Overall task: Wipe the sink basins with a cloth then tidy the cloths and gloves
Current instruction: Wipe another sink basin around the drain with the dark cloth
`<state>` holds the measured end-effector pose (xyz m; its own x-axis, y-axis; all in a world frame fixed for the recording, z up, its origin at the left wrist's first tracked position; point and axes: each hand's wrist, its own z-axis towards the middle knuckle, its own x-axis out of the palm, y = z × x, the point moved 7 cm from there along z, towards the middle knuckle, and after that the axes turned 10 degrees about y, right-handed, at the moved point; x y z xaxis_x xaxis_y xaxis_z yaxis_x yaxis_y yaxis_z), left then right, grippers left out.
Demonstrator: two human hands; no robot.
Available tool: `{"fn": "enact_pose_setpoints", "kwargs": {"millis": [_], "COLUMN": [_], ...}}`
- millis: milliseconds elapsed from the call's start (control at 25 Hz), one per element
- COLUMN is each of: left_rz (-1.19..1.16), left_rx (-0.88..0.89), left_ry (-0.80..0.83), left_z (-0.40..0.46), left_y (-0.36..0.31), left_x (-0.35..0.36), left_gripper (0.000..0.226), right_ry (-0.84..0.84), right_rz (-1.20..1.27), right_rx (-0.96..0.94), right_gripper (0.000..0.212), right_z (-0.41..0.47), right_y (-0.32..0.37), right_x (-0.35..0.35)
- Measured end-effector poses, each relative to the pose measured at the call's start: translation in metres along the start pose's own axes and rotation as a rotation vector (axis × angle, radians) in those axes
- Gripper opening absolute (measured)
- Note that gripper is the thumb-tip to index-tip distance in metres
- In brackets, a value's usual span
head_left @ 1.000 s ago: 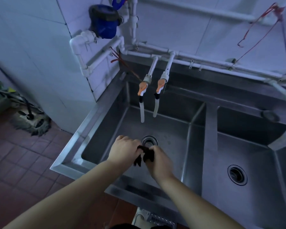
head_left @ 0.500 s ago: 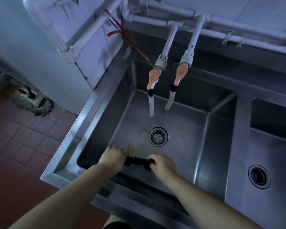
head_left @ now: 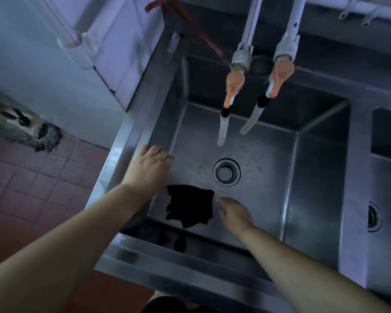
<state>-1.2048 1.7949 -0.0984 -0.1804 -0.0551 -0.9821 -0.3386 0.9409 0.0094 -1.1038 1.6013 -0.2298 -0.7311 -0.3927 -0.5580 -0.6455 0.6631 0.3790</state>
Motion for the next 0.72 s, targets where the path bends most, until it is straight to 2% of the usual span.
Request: {"fn": "enact_pose_setpoints", "kwargs": {"millis": [80,280,400,600,720], "left_rz": [0.042,-0.012,0.035,0.055,0.047], "left_rx": [0.022,-0.014,-0.009,0.003,-0.003], "left_ry": [-0.011,0.051,0.044,0.018,-0.012], "left_z": [0.009,0.032,0.036,0.041,0.042], "left_y": [0.023,0.048,0.049,0.052,0.053], "left_x": [-0.003,0.021,0.033,0.039,0.04], "left_gripper": [0.026,0.015,0.011,0.02,0.019], "right_ry": [0.066,0.26,0.277,0.297,0.243], "right_rz": [-0.051,-0.257,-0.321,-0.805,-0.821], "right_rx": [-0.051,-0.229,-0.351,-0.5,-0.614], "right_gripper": [0.047,0.047,0.051,0.059,0.063], "right_z": [0.008,0.041,0.074,0.117,0.128], "right_y": [0.009,0.041,0.05,0.058,0.071], "right_x": [0.012,0.042,0.056,0.086,0.109]}}
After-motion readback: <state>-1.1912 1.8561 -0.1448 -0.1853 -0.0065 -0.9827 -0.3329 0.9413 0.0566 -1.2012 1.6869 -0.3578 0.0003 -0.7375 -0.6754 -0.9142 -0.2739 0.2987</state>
